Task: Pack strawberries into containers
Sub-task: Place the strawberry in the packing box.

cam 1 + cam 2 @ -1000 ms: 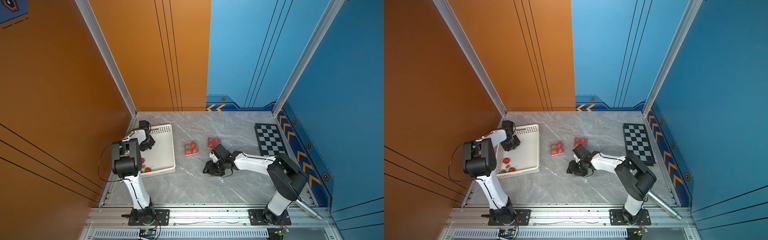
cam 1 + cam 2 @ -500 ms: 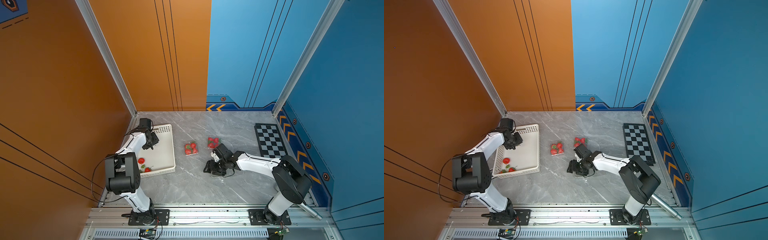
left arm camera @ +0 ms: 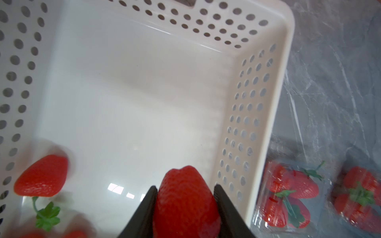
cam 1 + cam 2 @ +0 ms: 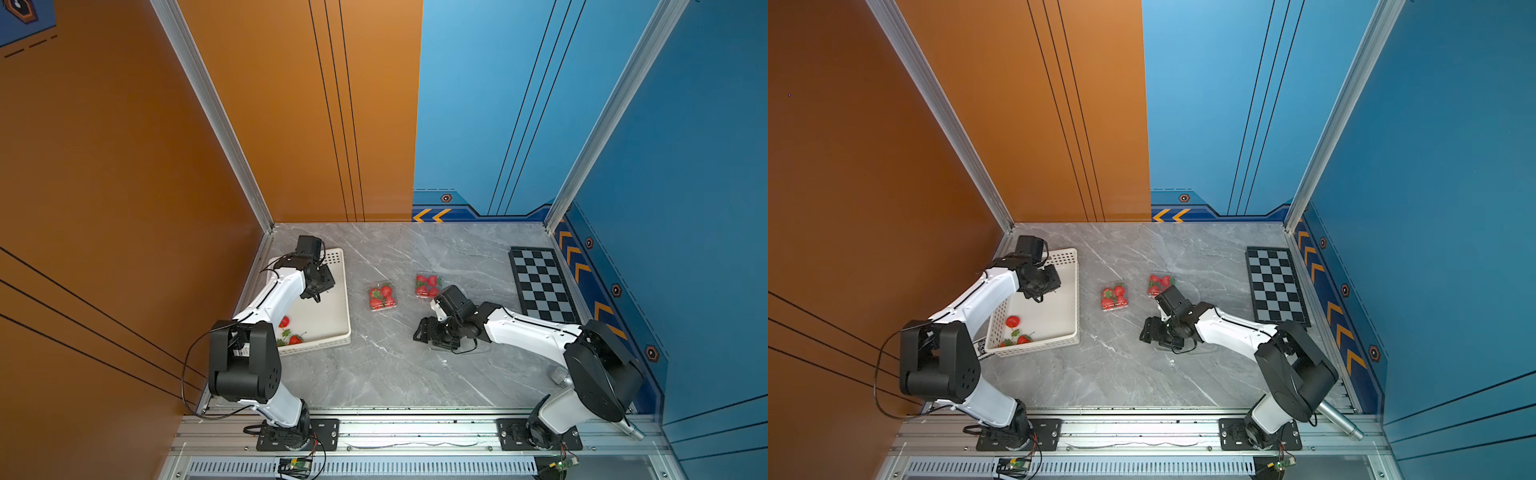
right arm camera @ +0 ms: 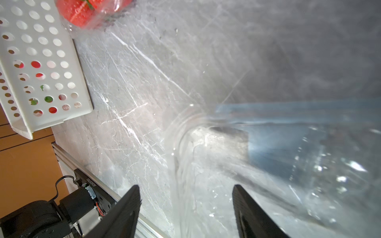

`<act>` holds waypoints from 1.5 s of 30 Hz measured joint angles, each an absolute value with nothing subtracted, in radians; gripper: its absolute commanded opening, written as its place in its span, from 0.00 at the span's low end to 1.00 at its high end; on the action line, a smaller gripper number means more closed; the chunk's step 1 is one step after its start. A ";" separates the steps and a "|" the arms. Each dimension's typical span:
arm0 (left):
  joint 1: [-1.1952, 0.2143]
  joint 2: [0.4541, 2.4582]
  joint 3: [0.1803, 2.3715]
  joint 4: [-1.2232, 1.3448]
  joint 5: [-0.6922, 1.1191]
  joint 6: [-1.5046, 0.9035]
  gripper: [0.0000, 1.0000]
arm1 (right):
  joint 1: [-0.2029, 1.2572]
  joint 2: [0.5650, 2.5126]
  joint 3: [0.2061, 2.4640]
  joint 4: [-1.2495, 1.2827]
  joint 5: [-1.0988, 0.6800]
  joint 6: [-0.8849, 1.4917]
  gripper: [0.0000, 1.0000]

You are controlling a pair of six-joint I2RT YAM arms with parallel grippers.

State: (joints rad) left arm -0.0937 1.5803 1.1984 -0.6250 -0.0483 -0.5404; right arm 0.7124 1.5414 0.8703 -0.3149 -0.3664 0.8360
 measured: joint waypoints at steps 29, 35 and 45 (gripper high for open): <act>-0.629 1.617 1.389 -0.731 -0.125 -0.664 0.25 | 0.354 1.132 0.621 -0.384 -0.418 0.835 0.77; -0.771 1.700 1.514 -0.739 -0.126 -0.674 0.25 | 0.227 1.119 0.608 -0.446 -0.428 0.789 0.77; -0.966 1.803 1.640 -0.768 -0.109 -0.682 0.25 | -0.013 1.121 0.608 -0.513 -0.474 0.678 0.76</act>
State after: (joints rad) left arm -0.9665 1.8034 1.6398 -0.7685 -0.1085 -0.6823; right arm -0.0132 1.1206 0.6079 -0.5129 -0.4736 0.6781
